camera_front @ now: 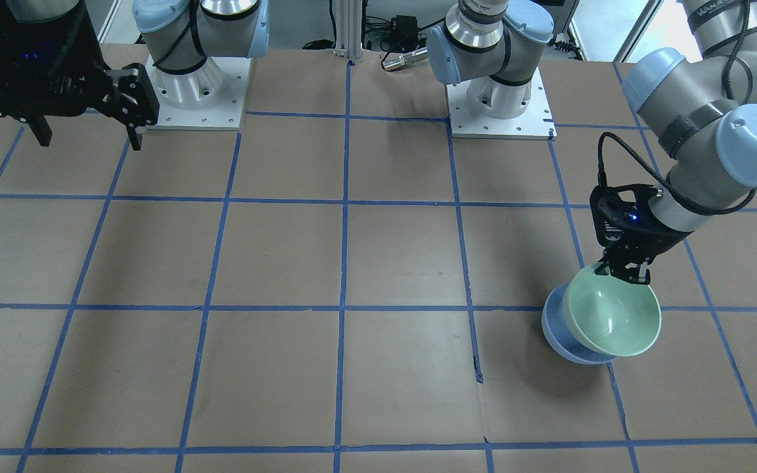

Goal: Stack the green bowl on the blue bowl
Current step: 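Lower the green bowl into the pale blue bowl with the left gripper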

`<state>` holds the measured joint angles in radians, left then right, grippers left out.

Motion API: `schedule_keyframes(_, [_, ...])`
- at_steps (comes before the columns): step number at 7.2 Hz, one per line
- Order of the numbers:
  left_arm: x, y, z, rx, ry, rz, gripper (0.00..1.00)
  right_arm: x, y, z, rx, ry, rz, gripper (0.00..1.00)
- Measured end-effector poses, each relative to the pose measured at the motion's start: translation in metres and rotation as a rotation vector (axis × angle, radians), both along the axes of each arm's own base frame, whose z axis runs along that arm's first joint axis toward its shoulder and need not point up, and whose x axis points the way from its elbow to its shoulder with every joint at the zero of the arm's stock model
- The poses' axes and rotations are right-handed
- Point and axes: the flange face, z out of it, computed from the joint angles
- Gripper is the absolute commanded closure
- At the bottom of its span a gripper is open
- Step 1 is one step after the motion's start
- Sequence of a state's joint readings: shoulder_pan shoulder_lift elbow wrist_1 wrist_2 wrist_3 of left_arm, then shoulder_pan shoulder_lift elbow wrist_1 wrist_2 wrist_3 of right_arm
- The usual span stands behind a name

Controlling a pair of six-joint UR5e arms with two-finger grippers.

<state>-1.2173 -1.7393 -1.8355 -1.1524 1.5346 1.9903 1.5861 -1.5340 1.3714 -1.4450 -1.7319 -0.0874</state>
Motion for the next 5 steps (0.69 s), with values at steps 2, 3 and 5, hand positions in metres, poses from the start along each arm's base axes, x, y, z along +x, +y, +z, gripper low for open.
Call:
schedule_keyframes(2, [-0.0028, 0.0104, -0.0115, -0.015, -0.006, 0.002, 0.98, 0.0000, 0.0000, 0.0000, 0.000, 0.000, 0.000, 0.00])
schedule_keyframes(3, [-0.0028, 0.0114, -0.0136, -0.033, -0.014, 0.003, 0.01, 0.0000, 0.0000, 0.0000, 0.000, 0.000, 0.000, 0.00])
schedule_keyframes(5, [-0.0020, 0.0120, -0.0151, -0.042, -0.024, 0.008, 0.00, 0.0000, 0.0000, 0.0000, 0.000, 0.000, 0.000, 0.00])
